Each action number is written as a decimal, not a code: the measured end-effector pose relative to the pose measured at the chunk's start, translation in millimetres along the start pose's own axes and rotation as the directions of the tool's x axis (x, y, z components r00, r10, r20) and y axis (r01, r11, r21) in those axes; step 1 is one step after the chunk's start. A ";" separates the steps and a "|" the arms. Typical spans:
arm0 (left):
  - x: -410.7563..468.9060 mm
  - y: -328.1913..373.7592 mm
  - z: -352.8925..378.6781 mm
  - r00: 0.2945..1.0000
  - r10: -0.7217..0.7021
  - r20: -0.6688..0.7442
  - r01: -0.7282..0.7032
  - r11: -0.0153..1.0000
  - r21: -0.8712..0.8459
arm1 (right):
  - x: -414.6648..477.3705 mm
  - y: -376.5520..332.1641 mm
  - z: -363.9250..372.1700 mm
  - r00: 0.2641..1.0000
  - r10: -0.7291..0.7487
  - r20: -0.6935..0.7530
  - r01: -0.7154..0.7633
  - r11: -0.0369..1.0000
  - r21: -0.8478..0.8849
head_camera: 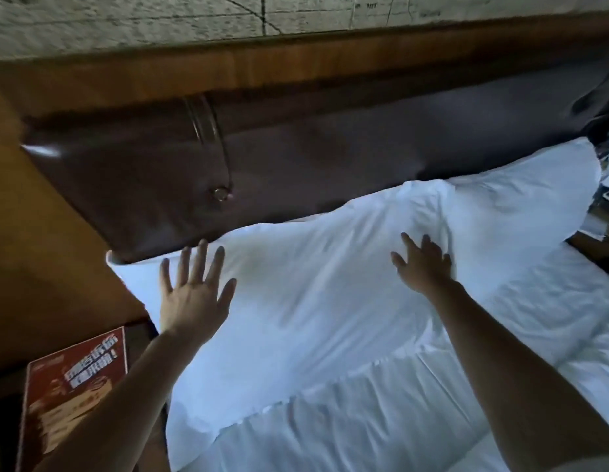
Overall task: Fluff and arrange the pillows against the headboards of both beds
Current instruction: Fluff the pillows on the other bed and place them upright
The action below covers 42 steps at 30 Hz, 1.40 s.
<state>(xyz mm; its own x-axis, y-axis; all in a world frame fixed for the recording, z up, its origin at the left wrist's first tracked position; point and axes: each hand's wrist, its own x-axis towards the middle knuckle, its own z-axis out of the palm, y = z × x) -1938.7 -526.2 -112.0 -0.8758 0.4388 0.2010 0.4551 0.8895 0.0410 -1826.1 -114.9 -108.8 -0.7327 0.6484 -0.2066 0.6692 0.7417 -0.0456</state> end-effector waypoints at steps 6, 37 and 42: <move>37.3 -1.6 27.9 1.000 0.003 -0.006 -0.003 1.000 0.013 | 34.0 -58.3 20.6 0.942 -0.229 -0.244 0.269 0.952 0.144; -2.9 -20.0 20.9 0.967 -0.058 0.250 0.067 0.997 -0.030 | -48.9 -138.2 79.8 0.545 -0.690 -0.476 0.787 0.617 0.005; -6.4 -16.7 11.3 0.969 -0.100 0.225 0.104 0.995 -0.002 | -52.7 -177.9 63.4 0.523 -0.713 -0.466 0.807 0.590 0.003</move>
<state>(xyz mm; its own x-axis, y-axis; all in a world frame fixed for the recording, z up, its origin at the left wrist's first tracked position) -1942.5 -542.5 -125.1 -0.9306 0.3647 -0.0295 0.3624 0.9298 0.0639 -1898.7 -291.9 -151.7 -0.9183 -0.1100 0.3802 -0.1964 0.9607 -0.1963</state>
